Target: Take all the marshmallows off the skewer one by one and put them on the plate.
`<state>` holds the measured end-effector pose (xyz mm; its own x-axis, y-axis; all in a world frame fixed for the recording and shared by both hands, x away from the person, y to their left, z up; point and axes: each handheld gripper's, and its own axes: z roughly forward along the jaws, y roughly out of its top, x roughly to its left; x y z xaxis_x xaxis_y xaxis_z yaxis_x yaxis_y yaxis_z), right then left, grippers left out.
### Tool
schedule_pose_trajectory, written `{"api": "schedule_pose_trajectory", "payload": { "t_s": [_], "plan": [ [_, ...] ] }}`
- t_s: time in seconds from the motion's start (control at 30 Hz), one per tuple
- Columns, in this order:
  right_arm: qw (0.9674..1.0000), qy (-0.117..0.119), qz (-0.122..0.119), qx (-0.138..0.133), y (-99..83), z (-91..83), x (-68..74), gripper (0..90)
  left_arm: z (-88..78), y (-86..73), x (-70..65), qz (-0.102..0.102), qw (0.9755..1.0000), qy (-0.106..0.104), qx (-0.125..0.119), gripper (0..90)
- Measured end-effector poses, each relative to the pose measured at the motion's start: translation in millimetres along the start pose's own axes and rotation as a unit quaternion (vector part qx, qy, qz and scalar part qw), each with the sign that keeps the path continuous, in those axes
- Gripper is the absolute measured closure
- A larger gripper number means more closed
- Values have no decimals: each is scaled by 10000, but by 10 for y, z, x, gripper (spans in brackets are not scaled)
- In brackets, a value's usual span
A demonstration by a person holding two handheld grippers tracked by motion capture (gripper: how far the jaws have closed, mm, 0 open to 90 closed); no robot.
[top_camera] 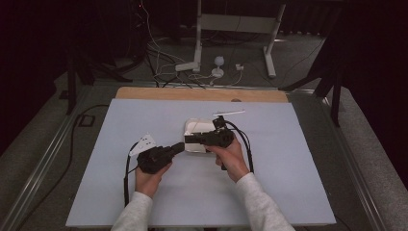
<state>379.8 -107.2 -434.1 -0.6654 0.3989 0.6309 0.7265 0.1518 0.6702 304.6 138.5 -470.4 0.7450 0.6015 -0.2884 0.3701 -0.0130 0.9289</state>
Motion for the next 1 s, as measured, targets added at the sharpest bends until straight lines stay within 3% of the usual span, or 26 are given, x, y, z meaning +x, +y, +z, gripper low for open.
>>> {"api": "schedule_pose_trajectory", "payload": {
  "t_s": [0.2, 0.53, 0.6, 0.83, 0.93, 1.0],
  "plan": [
    [9999, -27, -90, -65, -5, 2, 34, 765, 32, -16, -16, 89, 9999, 8, 125, 891],
    [9996, -172, -222, -40, -3, -13, 71, 792, 64, -7, -72, 470, 9977, 201, 443, 900],
    [9996, -166, -206, -85, 8, -35, 75, 792, 58, 0, -92, 636, 9963, 301, 494, 900],
    [9995, -225, -151, -185, 64, -127, 60, 790, 74, -4, -120, 830, 9938, 415, 607, 900],
    [9987, -310, -109, -395, 98, -203, 45, 792, 88, -33, -131, 966, 9911, 523, 746, 900],
    [9972, -393, -33, -642, 160, -341, 5, 794, 102, -46, -131, 1029, 9894, 518, 883, 900]
  ]
}}
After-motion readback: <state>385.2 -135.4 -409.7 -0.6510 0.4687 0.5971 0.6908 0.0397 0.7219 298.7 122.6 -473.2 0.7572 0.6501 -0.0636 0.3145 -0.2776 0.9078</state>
